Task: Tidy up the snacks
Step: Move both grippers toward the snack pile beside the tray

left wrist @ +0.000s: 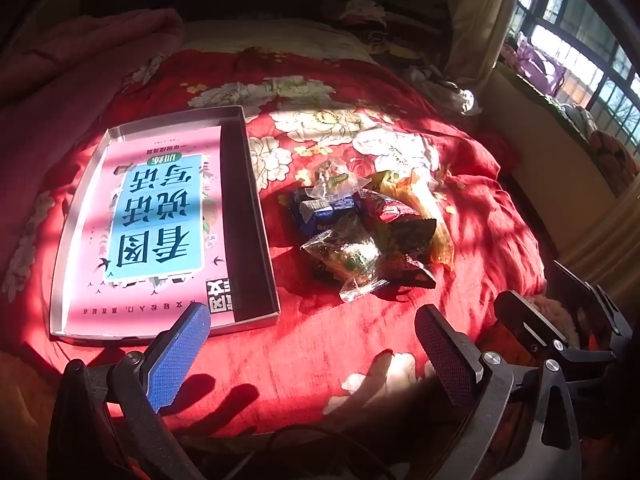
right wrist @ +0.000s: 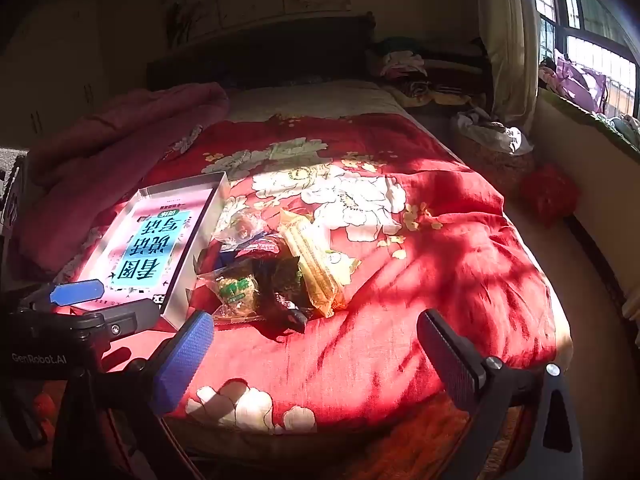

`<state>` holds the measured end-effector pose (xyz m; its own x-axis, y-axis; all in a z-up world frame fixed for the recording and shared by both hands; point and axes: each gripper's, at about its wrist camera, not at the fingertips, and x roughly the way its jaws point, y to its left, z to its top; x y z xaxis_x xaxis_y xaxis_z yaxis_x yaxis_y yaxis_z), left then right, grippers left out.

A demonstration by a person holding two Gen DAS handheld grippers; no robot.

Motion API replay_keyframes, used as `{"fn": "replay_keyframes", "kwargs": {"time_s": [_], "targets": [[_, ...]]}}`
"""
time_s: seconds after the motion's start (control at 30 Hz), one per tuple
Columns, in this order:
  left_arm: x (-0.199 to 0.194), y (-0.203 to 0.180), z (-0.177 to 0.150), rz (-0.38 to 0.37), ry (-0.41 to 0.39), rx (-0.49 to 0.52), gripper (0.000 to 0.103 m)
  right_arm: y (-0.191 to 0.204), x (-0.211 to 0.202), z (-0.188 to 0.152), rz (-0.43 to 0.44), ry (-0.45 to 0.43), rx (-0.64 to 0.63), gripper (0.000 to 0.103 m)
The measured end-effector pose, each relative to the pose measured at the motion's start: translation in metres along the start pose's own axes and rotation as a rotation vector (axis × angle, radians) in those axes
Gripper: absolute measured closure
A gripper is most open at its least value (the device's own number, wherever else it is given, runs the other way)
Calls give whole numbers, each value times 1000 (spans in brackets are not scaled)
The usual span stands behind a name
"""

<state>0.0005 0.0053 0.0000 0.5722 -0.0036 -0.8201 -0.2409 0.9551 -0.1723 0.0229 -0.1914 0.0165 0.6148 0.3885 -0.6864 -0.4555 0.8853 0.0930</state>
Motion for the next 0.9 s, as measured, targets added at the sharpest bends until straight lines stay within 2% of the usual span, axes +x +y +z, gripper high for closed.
{"fn": "replay_keyframes", "kwargs": {"time_s": [0.17,0.23,0.43,0.9], "targets": [[-1,8,5,-2,4,2,1,2,3,3,-7,3,-1,0],[3,-6,-5,-4,-3,3,1,0,3,0,-17,7,-13,0],[0,-11,-7,-4,1,4,1,0,6,0,-6,5,-2,0],[14,0,0,6,-6,3,1,-5,9,-1,-6,6,15,0]]}}
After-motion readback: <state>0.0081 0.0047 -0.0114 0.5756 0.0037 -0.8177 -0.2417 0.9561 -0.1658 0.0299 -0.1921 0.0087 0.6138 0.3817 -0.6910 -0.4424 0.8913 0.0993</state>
